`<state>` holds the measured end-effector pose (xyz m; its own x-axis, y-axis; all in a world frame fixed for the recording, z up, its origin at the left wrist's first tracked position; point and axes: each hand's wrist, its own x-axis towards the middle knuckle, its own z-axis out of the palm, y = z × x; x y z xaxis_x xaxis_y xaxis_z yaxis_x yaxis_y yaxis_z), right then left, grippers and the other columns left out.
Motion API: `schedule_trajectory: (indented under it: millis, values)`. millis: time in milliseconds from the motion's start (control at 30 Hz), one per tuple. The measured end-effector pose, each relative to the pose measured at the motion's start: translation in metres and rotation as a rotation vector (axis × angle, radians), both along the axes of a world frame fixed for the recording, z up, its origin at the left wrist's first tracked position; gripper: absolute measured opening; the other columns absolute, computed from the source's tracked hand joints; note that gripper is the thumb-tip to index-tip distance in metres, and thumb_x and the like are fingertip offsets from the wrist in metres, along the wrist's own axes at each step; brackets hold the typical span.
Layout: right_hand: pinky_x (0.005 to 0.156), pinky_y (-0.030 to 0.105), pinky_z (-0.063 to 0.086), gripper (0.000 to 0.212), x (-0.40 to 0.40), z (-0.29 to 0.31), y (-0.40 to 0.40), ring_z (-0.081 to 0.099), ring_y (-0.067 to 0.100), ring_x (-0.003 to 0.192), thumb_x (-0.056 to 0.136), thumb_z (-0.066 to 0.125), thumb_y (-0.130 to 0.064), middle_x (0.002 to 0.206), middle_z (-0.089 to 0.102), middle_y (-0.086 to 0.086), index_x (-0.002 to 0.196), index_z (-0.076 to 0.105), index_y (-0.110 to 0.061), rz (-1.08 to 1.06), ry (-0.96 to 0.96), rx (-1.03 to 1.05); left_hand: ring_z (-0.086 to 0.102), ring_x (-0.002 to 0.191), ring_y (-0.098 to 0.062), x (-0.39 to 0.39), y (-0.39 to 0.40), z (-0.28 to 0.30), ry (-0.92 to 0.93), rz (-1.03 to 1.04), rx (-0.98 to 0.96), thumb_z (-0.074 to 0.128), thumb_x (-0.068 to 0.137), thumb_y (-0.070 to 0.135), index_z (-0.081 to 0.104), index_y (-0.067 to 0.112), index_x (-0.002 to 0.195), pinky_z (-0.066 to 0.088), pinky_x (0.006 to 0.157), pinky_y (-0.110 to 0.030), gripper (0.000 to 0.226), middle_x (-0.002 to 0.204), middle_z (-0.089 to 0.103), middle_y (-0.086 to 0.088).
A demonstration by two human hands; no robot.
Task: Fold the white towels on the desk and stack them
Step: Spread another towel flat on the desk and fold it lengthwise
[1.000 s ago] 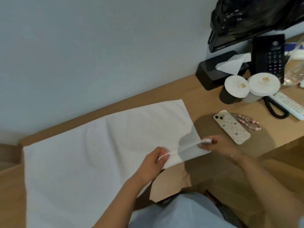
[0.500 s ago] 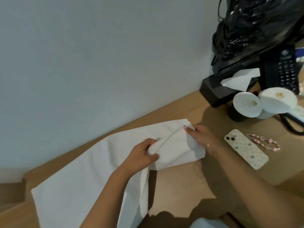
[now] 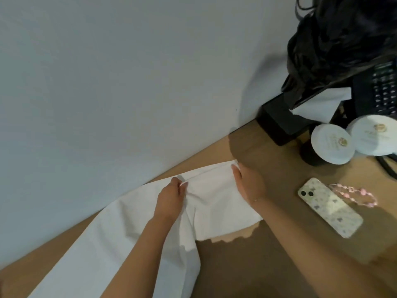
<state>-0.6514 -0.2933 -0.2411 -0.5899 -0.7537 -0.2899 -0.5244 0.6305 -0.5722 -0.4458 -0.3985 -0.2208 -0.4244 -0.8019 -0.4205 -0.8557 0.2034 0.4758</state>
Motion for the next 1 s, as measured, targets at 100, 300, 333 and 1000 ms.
schedule_trajectory:
  millis: [100, 300, 333, 1000]
  values:
    - [0.062, 0.033, 0.044, 0.038, 0.000, -0.004, -0.001, 0.055, 0.016, 0.065, 0.104, 0.036, -0.034, 0.069, 0.058, 0.002, 0.077, 0.055, -0.015, -0.049, -0.026, -0.010, 0.063, 0.098, -0.036, -0.012, -0.010, -0.008, -0.069, 0.021, -0.001, 0.033, 0.105, 0.039, 0.048, 0.008, 0.122, 0.043, 0.079, -0.036, 0.039, 0.101, 0.067, -0.014]
    - [0.049, 0.027, 0.030, 0.046, -0.006, -0.005, -0.010, 0.044, 0.014, 0.054, 0.102, 0.042, -0.035, 0.056, 0.044, -0.001, 0.058, 0.039, -0.019, -0.150, -0.111, -0.003, 0.062, 0.099, -0.031, -0.022, -0.023, -0.020, -0.160, 0.086, 0.022, 0.042, 0.102, 0.044, 0.057, 0.013, 0.116, 0.040, 0.075, -0.031, 0.038, 0.094, 0.065, -0.006]
    - [0.049, 0.027, 0.029, 0.047, -0.007, -0.005, -0.011, 0.044, 0.014, 0.055, 0.101, 0.043, -0.036, 0.056, 0.045, -0.002, 0.058, 0.039, -0.020, -0.164, -0.116, 0.004, 0.062, 0.099, -0.030, -0.024, -0.024, -0.020, -0.169, 0.109, 0.030, 0.043, 0.101, 0.046, 0.058, 0.014, 0.117, 0.039, 0.075, -0.030, 0.038, 0.096, 0.065, -0.005]
    - [0.100, 0.030, 0.044, 0.033, 0.112, 0.073, 0.087, 0.046, 0.018, 0.127, 0.093, 0.061, -0.019, 0.140, 0.049, -0.001, 0.126, 0.059, -0.018, 0.653, 0.155, -0.199, 0.058, 0.107, -0.001, 0.159, 0.154, 0.057, 0.298, 0.318, 0.100, 0.052, 0.100, 0.032, 0.062, 0.026, 0.114, 0.043, 0.092, -0.017, 0.018, 0.114, 0.062, 0.015]
